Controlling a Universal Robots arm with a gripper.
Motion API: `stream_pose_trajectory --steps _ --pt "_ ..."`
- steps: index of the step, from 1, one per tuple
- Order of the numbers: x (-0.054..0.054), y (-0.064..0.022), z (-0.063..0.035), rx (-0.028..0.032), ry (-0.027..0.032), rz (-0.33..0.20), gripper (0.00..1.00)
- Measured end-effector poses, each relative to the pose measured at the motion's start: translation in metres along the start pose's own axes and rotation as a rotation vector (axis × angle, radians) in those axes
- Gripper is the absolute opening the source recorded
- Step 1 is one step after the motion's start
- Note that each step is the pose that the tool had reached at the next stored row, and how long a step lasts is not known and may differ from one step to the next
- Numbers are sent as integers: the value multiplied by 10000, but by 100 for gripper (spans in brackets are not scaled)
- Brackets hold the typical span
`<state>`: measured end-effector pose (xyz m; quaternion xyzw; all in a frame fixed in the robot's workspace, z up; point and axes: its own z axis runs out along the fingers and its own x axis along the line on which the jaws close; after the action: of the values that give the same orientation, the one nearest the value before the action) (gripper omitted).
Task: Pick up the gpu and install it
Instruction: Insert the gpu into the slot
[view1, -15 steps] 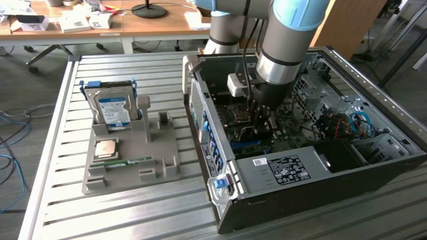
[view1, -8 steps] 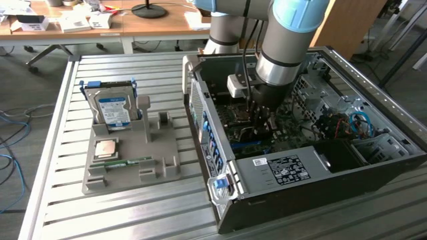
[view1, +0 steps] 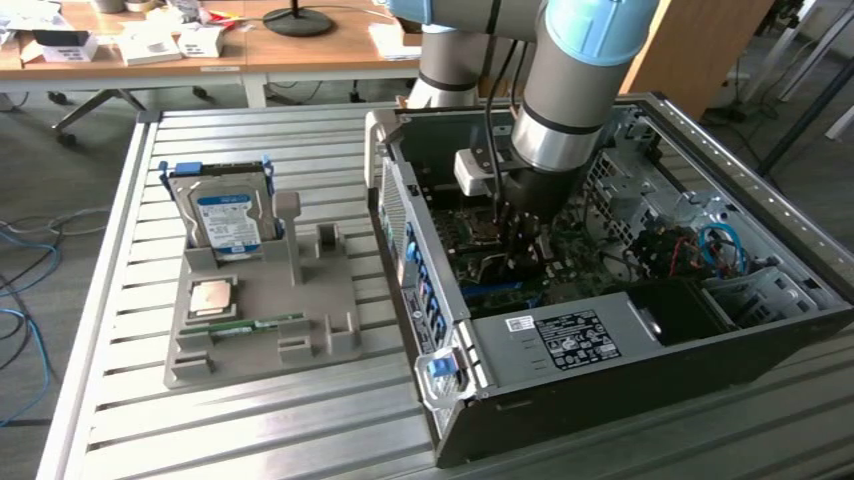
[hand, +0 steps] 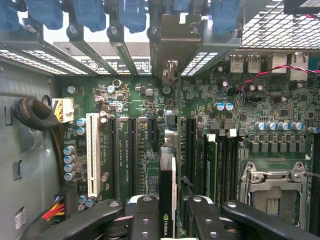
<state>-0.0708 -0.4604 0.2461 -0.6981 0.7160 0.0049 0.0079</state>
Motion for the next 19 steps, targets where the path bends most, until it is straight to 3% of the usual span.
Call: stream_pose_trajectory --steps 12,19 --pt "0 0 -1 0 -1 0 33" --pt "-3 0 -134 0 -1 1 33"
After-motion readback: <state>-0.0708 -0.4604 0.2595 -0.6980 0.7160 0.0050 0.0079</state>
